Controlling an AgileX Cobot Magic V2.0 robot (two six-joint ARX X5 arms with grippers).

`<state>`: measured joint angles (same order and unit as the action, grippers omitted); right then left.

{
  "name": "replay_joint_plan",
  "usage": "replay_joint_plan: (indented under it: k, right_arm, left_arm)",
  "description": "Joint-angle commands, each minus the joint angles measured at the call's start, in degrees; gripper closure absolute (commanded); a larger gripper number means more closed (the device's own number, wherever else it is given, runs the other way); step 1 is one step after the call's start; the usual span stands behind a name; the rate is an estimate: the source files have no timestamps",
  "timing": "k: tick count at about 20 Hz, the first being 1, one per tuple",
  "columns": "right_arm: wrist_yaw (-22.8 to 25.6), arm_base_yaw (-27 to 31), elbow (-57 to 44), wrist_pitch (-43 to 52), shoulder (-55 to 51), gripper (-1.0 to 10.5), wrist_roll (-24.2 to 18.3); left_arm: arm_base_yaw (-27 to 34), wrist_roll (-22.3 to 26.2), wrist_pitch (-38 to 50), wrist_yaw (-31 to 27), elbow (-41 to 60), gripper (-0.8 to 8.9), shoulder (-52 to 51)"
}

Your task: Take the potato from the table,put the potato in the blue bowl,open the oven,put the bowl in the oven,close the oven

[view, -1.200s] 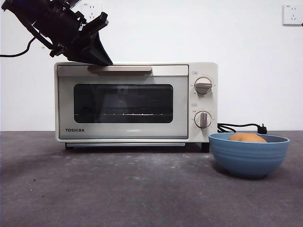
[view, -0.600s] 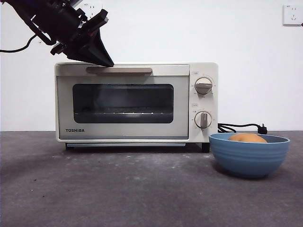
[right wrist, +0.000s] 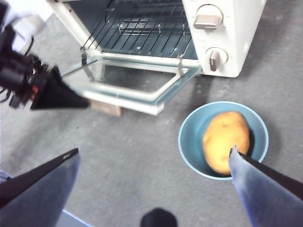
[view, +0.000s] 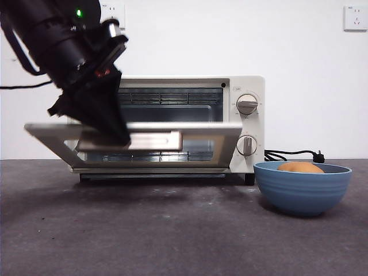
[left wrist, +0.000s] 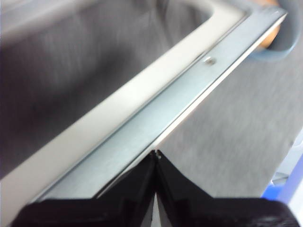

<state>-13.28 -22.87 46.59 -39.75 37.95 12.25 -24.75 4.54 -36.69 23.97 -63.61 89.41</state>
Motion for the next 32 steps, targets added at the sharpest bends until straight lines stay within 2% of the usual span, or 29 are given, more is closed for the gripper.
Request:
replay_joint_plan:
  k: [1, 5, 7, 13, 15, 17, 21, 24, 27, 30, 32]
  right_arm:
    - [1.25, -0.04, -0.35, 0.46, -0.13, 4.1, 0.50]
    - [8.96, -0.02, -0.35, -0.28, 0.33, 4.1, 0.81]
    - [10.93, 0.22, -0.35, -0.92, 0.94, 4.2, 0.98]
    - [10.62, 4.68, -0.35, -2.56, 9.53, 4.3, 1.14]
    - [10.38, 6.78, -0.35, -2.38, 13.29, 5.0, 0.26]
    - [10.23, 8.41, -0.35, -1.97, 17.40, 5.1, -0.37]
    - [7.19, 10.10, -0.35, 0.74, 25.94, 5.1, -1.18]
    - [7.19, 10.73, -0.35, 3.80, 31.41, 5.1, -1.18]
    - [7.17, 11.74, -0.35, 6.62, 35.47, 6.1, -1.29]
    - [7.17, 12.44, -0.35, 9.09, 38.99, 6.1, -1.40]
    - [6.32, 12.72, -0.35, 10.12, 41.53, 6.7, -1.86]
  left_arm:
    - [-0.37, 0.07, 1.31, -1.14, -0.24, 8.21, -0.15]
    - [-1.05, -0.20, -1.09, 0.46, -0.31, 8.21, -0.57]
    - [-1.16, -0.17, -0.68, 0.39, -0.31, 8.21, -2.21]
    - [-1.16, -1.40, 1.75, 0.00, -0.31, 8.21, -16.94]
    - [-1.16, -1.99, 1.86, -0.04, -0.31, 8.21, -23.89]
    - [-1.16, -3.32, 1.86, -0.11, -0.31, 8.21, -30.58]
    - [-1.16, -4.72, 1.01, -1.68, -0.31, 8.21, -41.09]
    - [-1.16, -4.83, -1.57, -2.01, -0.31, 8.21, -45.81]
    - [-1.16, -5.27, -3.72, -1.97, -0.31, 8.21, -48.87]
    - [-1.16, -6.10, -4.20, -1.92, -0.31, 8.21, -50.16]
    - [-1.16, -6.19, -4.48, -1.95, -0.31, 8.21, -50.36]
